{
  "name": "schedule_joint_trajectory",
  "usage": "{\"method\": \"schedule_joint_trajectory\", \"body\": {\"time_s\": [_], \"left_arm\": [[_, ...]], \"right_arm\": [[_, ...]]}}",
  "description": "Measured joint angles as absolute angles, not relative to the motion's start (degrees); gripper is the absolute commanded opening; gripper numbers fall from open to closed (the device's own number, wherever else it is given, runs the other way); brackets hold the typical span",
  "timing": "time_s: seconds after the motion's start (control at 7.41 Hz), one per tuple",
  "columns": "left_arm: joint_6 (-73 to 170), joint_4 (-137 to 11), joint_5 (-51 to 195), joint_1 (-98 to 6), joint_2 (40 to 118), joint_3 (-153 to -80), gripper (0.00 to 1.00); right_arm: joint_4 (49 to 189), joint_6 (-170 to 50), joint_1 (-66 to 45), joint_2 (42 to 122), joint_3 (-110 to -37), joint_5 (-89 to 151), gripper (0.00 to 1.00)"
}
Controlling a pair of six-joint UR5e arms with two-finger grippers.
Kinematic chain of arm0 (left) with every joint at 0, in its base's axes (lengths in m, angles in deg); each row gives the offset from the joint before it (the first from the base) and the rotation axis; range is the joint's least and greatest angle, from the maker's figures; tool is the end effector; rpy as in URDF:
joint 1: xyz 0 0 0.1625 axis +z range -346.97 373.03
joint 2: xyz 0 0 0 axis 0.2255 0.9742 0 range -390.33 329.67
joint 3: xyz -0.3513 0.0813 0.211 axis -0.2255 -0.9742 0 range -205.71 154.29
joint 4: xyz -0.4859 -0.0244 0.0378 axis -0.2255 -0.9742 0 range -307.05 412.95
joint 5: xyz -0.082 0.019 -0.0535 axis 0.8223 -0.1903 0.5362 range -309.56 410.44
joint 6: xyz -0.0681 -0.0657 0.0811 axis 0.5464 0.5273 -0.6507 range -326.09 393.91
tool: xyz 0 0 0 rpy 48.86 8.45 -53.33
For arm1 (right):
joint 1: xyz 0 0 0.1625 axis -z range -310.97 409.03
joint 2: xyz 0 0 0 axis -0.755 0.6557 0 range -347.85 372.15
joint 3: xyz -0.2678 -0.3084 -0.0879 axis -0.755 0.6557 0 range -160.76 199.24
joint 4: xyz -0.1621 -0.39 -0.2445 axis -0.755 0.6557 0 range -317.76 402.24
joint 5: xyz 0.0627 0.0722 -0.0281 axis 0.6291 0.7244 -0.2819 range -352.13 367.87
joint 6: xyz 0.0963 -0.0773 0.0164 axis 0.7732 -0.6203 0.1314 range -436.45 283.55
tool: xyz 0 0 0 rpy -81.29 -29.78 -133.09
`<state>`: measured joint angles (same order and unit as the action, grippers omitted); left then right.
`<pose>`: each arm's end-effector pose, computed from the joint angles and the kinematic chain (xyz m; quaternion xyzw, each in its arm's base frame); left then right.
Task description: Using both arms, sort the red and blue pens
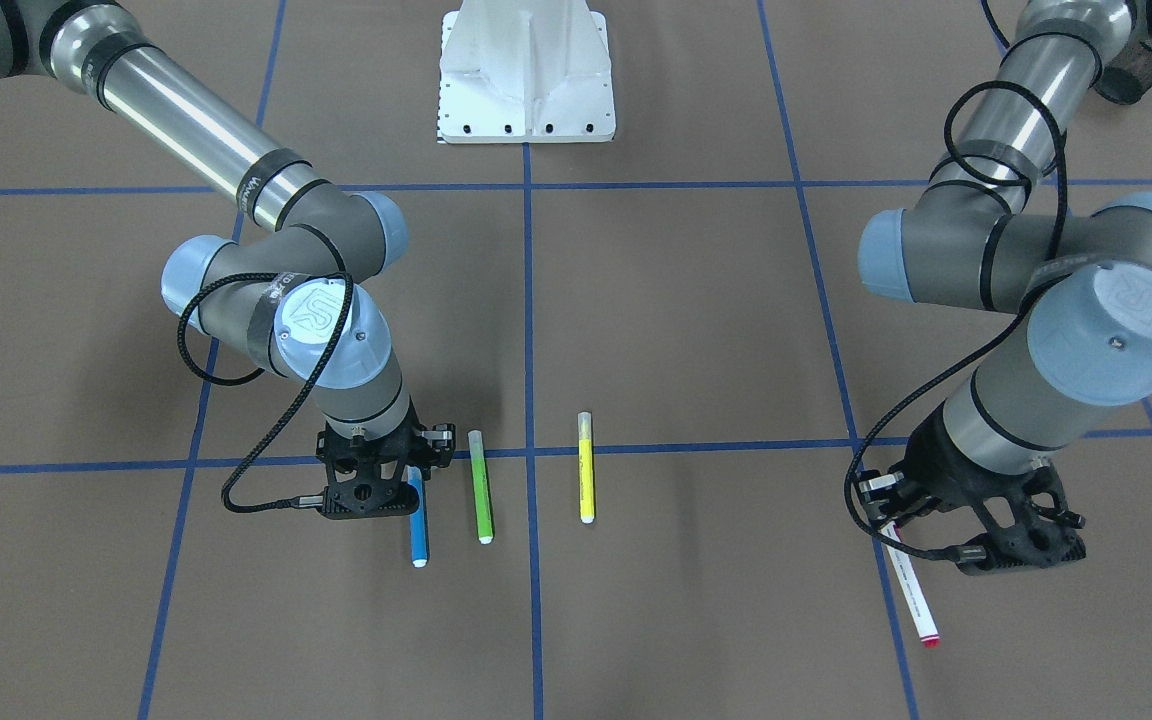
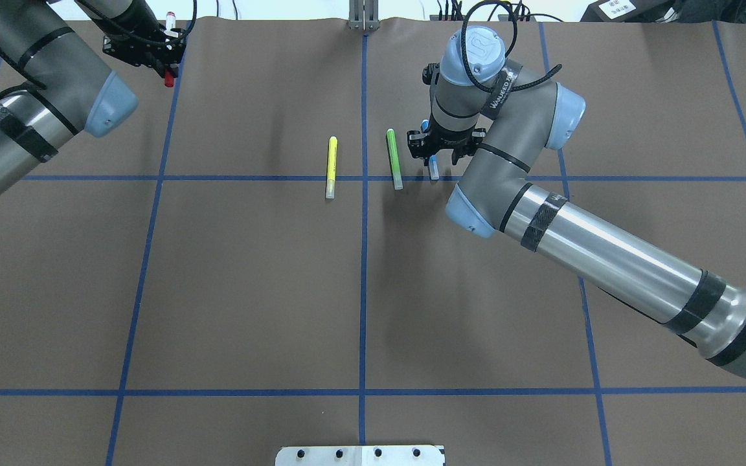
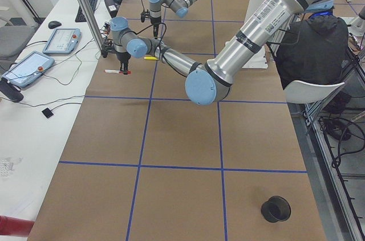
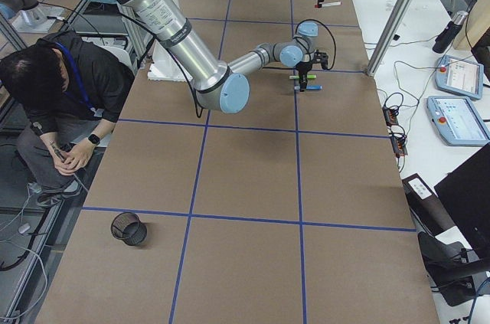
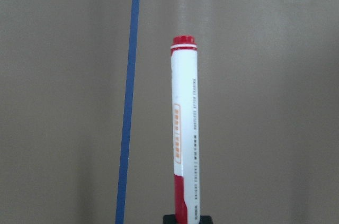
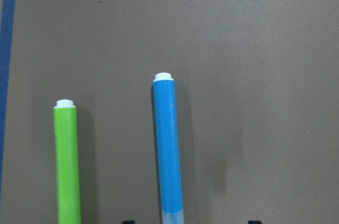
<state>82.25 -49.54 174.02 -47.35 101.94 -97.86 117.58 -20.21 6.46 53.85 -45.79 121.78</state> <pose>0.3644 -0.7713 0.3007 0.0632 0.4037 -0.0574 0.9109 -0.6006 -0.6642 0.2830 0.0428 -0.3714 0.0038 0.9275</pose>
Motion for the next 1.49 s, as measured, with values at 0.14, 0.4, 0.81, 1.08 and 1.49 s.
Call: {"method": "schedule_joint_trajectory", "body": {"time_s": [0.14,0.4,0.81,1.08,1.49], "left_arm": [[82.25,-49.55,174.01,-47.35,101.94,-97.89,0.0],[82.25,-49.55,174.01,-47.38,101.92,-98.03,0.0],[82.25,-49.68,174.02,-47.4,101.81,-98.11,0.0],[82.26,-49.67,174.04,-47.43,101.77,-98.21,0.0],[82.25,-49.43,174.1,-47.55,101.74,-98.73,0.0]], "right_arm": [[117.56,-20.2,6.79,53.8,-45.61,121.78,0.55],[117.56,-20.2,7.43,53.74,-45.36,121.78,0.54],[117.56,-20.2,7.93,53.65,-45.25,121.78,0.21],[117.56,-20.22,7.98,53.64,-45.2,121.78,0.0],[117.59,-20.77,7.47,53.39,-45.38,121.79,0.0]]}}
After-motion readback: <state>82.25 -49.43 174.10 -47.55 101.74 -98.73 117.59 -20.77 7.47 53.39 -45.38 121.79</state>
